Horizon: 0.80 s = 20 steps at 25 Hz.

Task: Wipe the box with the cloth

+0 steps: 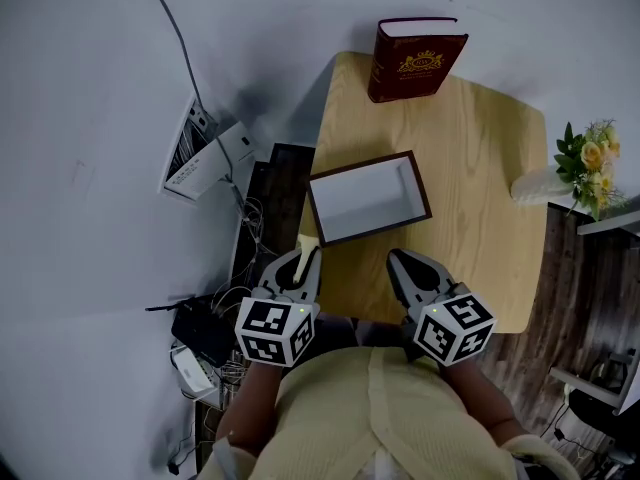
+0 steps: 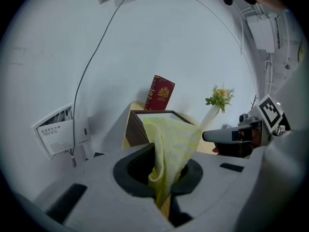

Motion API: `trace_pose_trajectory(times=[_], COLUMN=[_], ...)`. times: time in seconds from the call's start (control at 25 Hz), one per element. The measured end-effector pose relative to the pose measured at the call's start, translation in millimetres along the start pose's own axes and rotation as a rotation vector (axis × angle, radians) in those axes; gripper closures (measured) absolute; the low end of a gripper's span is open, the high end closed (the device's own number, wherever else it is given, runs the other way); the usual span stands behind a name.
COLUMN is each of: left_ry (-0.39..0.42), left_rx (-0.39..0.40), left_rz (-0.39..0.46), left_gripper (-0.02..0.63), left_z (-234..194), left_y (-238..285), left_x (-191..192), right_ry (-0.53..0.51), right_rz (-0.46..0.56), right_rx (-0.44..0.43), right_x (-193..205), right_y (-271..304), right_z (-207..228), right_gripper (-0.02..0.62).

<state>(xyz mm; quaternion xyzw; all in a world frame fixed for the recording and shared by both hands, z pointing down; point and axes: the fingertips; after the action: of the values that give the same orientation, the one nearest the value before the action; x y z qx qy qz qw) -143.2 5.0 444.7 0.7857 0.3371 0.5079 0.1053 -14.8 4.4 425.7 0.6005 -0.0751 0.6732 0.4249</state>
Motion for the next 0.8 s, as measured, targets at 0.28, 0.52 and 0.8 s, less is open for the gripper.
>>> trace_pose_trajectory(times=[0.28, 0.52, 0.8], left_ry=[0.05, 0.124, 0.157], left_rx=[0.026, 0.108, 0.151], left_rz=[0.017, -0.035, -0.075], left_gripper=[0.583, 0.581, 0.583], left_z=[25, 56, 67], left_y=[-19, -13, -3], left_x=[-9, -3, 4], right_ry=[0.005, 0.02, 0.039], right_rz=[0.006, 0.018, 0.023], right_rx=[0.026, 0.057, 0.08], right_x=[1, 0, 2], right_y=[-8, -12, -15], right_z=[8, 17, 22], right_gripper=[0.565, 0.566, 0.566])
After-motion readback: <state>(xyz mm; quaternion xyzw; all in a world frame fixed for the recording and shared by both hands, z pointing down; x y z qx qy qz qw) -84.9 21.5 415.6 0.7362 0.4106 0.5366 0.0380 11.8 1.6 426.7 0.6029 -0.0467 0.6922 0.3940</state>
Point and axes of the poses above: the fingertips, and each gripper's own axes: y forward along the fingers, z to its right, x out of its underside, and after that the axes turned 15 degrees about -y, right-handed
